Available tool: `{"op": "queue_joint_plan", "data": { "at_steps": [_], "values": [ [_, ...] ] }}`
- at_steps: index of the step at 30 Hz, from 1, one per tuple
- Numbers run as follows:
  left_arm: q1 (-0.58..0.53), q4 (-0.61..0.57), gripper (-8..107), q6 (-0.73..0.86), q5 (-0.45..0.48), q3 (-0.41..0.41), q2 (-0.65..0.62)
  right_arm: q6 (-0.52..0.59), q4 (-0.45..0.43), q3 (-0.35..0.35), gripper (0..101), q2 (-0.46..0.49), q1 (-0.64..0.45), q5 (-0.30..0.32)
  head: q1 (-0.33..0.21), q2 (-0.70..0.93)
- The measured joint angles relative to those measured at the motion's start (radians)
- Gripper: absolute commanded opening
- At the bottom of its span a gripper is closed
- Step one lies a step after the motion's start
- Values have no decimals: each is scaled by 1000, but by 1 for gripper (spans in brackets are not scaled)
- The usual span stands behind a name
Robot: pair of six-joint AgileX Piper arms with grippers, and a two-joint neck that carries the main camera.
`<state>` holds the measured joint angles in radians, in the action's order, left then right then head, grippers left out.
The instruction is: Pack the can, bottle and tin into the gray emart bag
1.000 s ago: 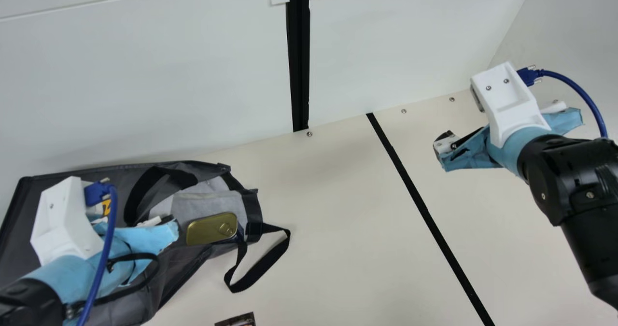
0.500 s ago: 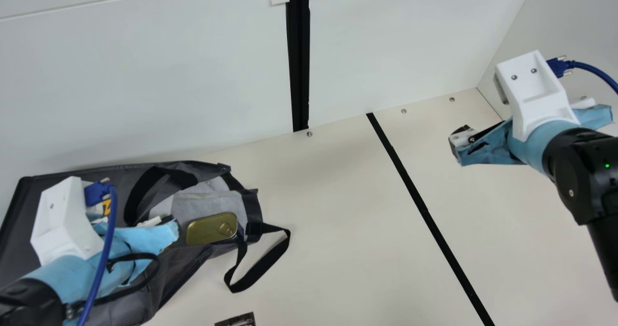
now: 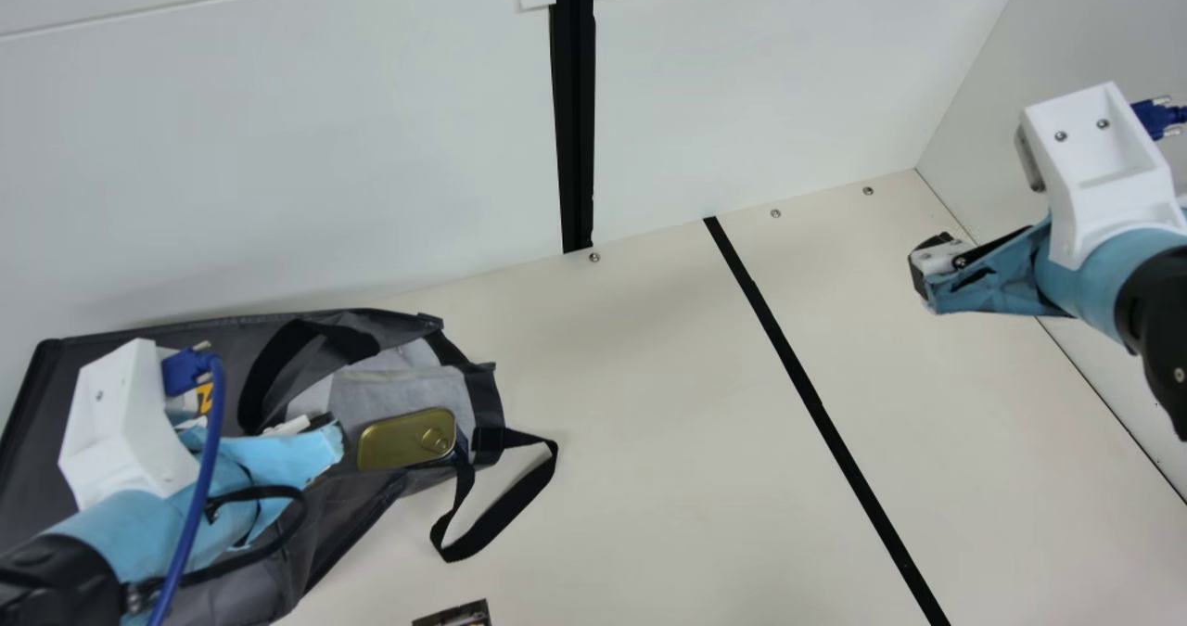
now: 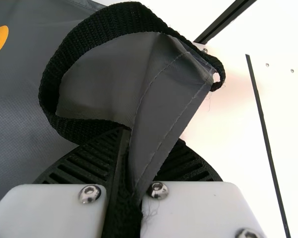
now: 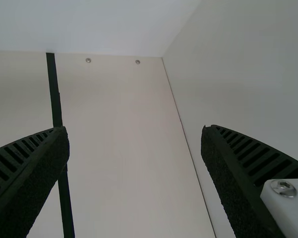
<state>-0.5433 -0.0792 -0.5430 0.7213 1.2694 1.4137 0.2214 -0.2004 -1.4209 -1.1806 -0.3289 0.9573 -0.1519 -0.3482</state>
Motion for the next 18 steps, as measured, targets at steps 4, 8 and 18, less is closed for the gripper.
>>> {"op": "queue_joint_plan", "data": {
  "at_steps": [4, 8, 18],
  "values": [
    [0, 0, 10, 0, 0, 0, 0, 10, 16, -17, 91, 8, -19, 38, 0, 0],
    [0, 0, 10, 0, 0, 0, 0, 20, 34, -34, 91, 15, -33, 82, 0, 0],
    [0, 0, 10, 0, 0, 0, 0, 43, 110, -101, 91, 21, -72, 209, 0, 0]
  ]
}}
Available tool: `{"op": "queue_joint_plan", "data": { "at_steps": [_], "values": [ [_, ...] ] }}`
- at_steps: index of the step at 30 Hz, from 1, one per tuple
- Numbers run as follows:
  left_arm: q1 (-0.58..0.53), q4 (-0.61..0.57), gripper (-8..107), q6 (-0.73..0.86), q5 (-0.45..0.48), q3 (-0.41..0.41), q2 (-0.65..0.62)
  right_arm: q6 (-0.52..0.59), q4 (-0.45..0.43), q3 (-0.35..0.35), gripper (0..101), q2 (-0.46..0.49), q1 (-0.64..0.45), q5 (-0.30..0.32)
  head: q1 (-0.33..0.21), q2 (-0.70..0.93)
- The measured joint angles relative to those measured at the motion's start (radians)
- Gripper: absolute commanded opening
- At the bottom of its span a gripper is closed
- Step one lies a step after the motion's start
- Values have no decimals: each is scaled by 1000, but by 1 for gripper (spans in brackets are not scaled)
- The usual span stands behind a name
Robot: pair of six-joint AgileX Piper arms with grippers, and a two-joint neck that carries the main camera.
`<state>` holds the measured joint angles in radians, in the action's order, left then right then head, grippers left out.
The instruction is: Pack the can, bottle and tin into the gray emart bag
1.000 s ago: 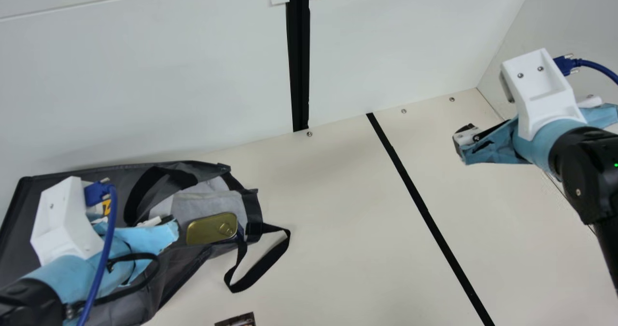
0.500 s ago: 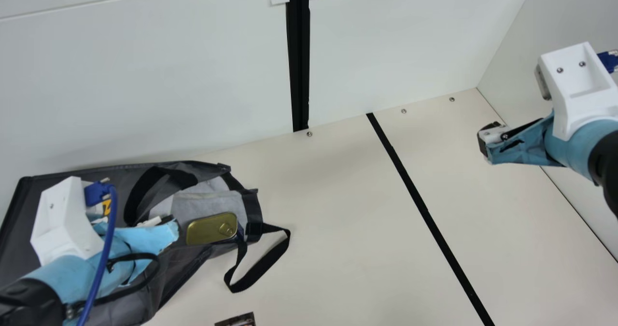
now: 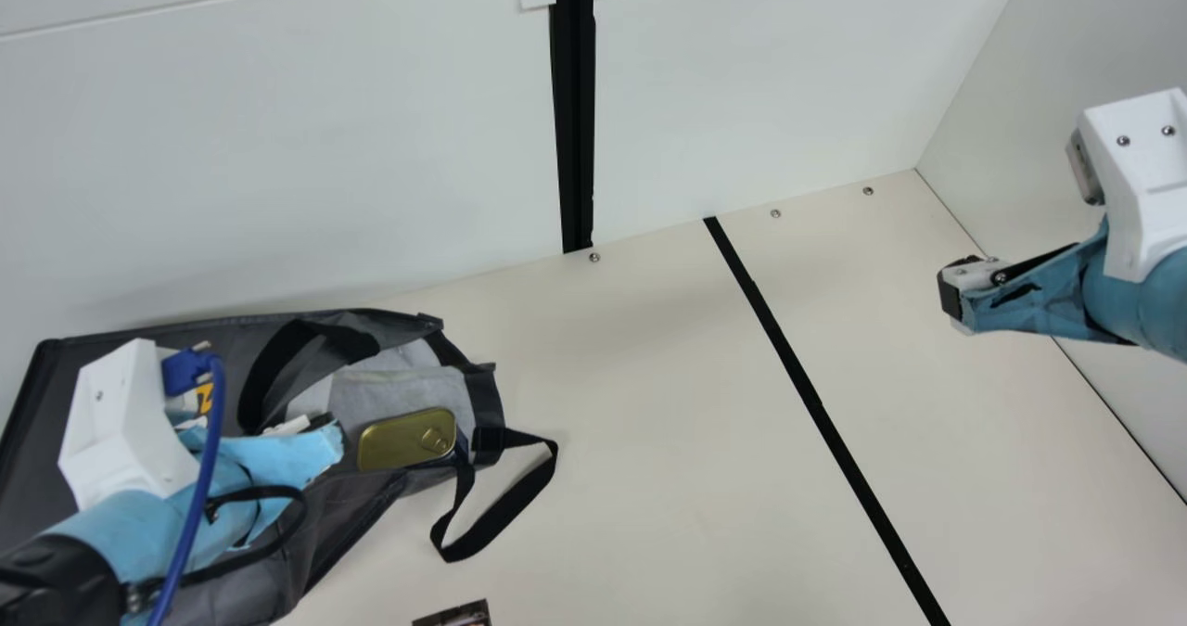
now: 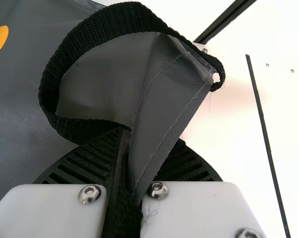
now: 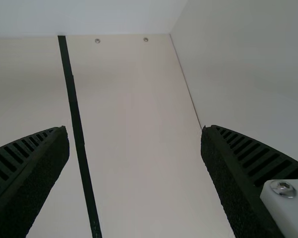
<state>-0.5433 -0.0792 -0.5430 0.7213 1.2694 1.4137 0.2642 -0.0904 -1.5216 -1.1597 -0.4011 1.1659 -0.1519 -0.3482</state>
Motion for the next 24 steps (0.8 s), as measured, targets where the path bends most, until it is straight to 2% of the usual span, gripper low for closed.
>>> {"op": "queue_joint_plan", "data": {
  "at_steps": [4, 12, 24],
  "values": [
    [0, 0, 10, 0, 0, 0, 0, 5, 39, -17, 91, 1, -24, 51, 0, 0],
    [0, 0, 10, 0, 0, 0, 0, 28, 101, 48, 91, 20, -68, 55, 0, 0],
    [0, 0, 10, 0, 0, 0, 0, 40, 127, 64, 91, 24, -77, 55, 0, 0]
  ]
}}
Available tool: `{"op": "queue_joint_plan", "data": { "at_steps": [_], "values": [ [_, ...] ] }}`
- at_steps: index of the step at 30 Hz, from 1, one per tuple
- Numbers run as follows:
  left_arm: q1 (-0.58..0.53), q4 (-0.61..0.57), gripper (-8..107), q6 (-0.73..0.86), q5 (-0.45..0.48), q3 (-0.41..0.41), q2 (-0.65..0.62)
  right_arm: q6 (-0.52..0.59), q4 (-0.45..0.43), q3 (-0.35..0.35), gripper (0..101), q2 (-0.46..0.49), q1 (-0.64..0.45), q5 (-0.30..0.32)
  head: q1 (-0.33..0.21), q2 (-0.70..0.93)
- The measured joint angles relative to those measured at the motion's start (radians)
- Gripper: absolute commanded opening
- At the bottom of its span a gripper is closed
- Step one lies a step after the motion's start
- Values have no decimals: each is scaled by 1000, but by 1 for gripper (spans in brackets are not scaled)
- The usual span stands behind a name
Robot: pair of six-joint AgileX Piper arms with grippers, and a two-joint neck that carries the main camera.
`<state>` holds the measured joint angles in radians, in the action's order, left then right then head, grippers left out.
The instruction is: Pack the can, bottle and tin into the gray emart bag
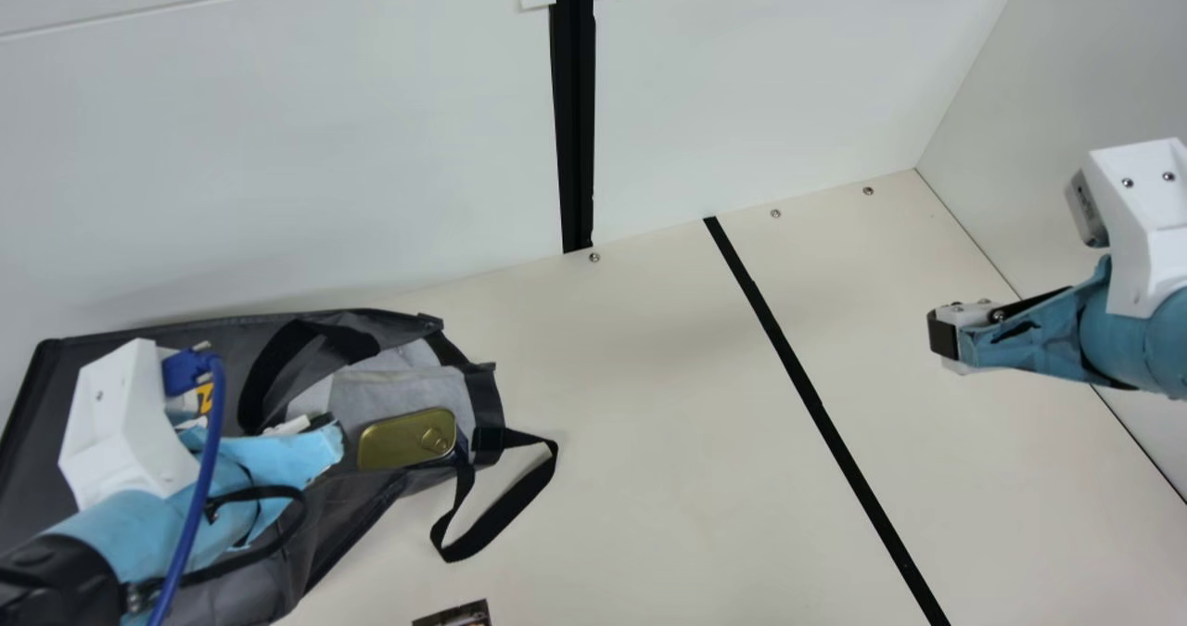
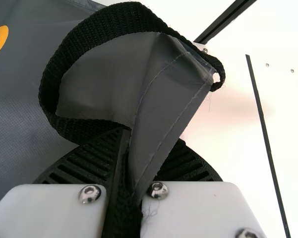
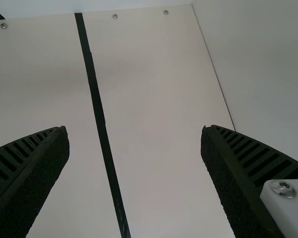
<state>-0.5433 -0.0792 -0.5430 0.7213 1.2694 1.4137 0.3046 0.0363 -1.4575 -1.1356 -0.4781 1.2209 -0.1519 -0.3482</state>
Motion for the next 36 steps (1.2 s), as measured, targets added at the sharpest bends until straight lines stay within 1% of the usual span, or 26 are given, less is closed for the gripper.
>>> {"op": "queue_joint_plan", "data": {
  "at_steps": [12, 23, 36],
  "values": [
    [0, 0, 10, 0, 0, 0, 0, 25, 26, -54, 91, -45, 27, -2, 0, 0],
    [0, 0, 10, 0, 0, 0, 0, 88, 71, -113, 91, -114, 50, -2, 0, 0],
    [0, 0, 10, 0, 0, 0, 0, 171, 128, -103, 91, -195, 69, -67, 0, 0]
  ]
}}
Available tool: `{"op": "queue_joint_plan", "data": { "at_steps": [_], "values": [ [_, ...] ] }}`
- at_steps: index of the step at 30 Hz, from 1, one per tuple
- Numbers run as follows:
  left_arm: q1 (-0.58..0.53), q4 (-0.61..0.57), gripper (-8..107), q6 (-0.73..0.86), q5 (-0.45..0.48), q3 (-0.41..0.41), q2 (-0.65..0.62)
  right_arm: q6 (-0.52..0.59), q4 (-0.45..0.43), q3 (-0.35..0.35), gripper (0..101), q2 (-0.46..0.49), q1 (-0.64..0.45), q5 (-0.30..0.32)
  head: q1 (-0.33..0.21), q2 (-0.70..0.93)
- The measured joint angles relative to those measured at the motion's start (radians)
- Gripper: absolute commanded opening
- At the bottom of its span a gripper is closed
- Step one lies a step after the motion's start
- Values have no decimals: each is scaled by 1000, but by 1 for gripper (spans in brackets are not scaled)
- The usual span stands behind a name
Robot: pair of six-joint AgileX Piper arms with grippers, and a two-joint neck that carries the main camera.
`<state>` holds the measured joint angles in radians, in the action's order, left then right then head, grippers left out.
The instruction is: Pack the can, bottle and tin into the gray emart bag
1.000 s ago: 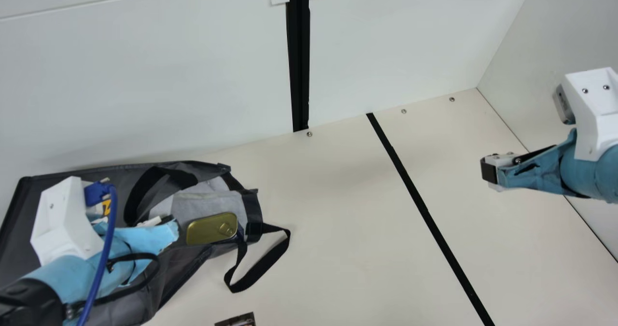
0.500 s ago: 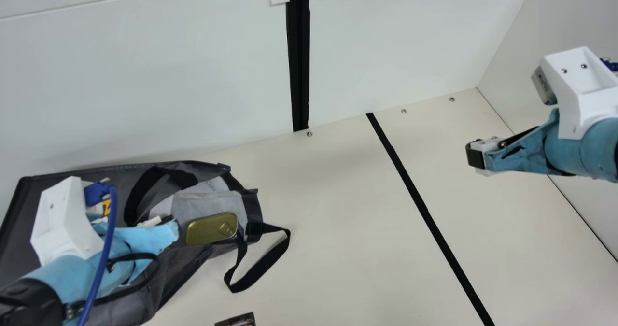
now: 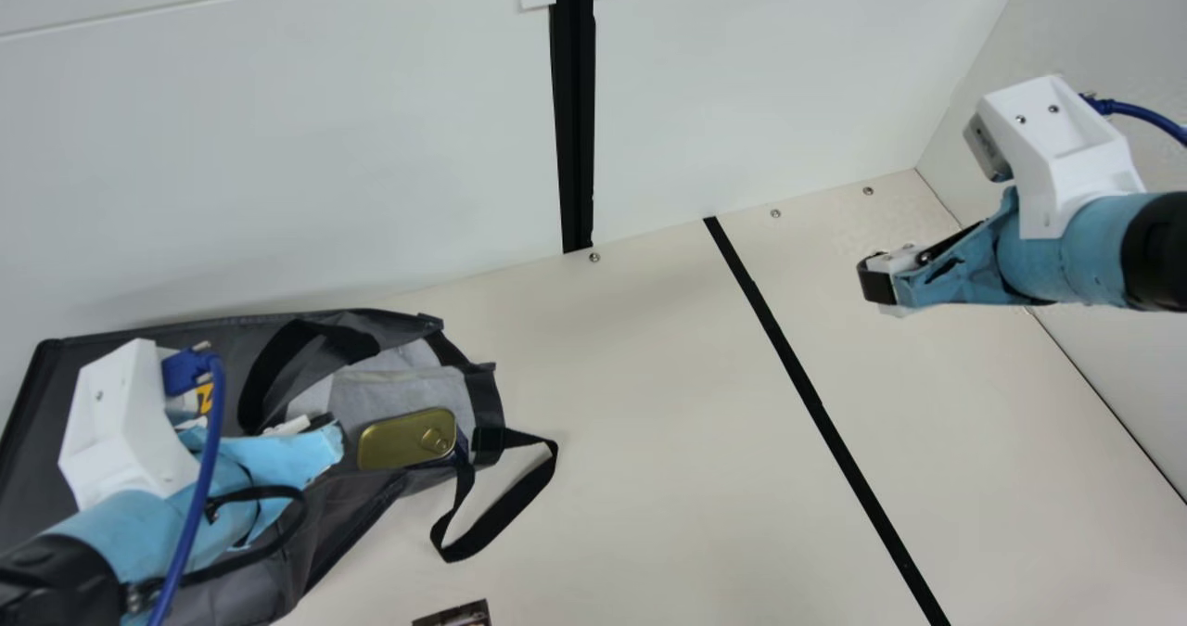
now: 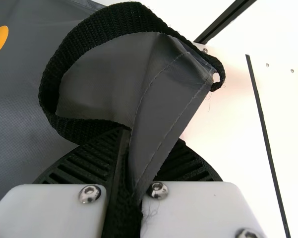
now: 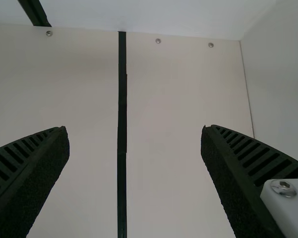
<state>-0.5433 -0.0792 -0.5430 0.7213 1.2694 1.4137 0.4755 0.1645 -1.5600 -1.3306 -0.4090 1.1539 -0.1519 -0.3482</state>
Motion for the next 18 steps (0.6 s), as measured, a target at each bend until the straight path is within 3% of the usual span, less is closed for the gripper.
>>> {"op": "queue_joint_plan", "data": {
  "at_steps": [18],
  "values": [
    [0, 0, 10, 0, 0, 0, 0, 114, 88, 58, 91, -98, 20, -63, 0, 0]
  ]
}}
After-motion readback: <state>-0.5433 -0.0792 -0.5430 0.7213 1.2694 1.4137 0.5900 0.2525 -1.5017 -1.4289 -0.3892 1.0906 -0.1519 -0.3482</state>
